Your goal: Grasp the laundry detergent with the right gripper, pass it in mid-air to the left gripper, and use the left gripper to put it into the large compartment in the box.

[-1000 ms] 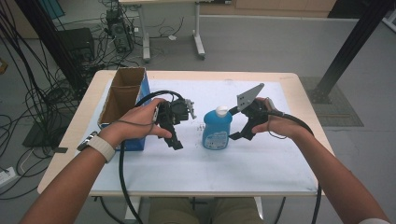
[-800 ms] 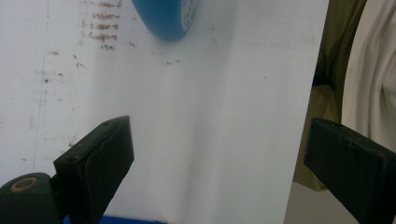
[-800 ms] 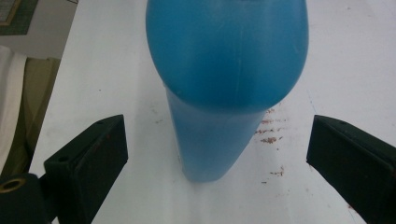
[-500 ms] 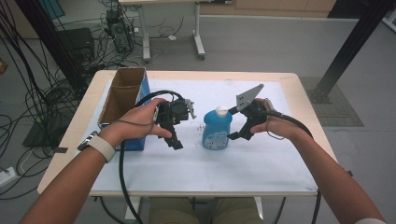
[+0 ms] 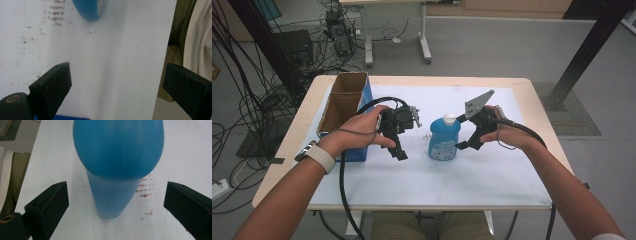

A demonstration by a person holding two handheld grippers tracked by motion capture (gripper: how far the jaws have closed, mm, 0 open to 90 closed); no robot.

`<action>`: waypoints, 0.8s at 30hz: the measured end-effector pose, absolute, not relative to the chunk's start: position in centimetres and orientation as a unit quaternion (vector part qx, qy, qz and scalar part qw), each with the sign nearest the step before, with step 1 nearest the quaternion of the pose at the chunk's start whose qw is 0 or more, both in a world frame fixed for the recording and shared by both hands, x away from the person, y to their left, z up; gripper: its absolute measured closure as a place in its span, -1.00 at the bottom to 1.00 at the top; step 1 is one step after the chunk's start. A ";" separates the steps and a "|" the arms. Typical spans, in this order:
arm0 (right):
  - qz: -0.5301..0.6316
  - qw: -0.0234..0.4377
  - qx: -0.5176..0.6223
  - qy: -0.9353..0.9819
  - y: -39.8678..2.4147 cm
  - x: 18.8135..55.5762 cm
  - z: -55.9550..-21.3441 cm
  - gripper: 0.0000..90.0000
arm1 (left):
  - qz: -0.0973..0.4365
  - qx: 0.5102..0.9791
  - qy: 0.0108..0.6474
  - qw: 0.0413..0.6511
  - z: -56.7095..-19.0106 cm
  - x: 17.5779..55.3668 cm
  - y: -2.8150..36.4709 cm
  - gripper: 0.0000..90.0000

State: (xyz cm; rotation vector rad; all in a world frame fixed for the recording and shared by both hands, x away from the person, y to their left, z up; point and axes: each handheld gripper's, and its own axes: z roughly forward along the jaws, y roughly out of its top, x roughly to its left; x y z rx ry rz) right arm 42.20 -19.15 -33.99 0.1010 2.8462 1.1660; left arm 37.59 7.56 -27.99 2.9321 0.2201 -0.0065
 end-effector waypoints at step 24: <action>0.380 0.032 0.035 0.924 -19.2 42.1 -34.0 -0.87 | 0.000 0.992 0.075 0.100 -28.0 37.6 7.6 -0.80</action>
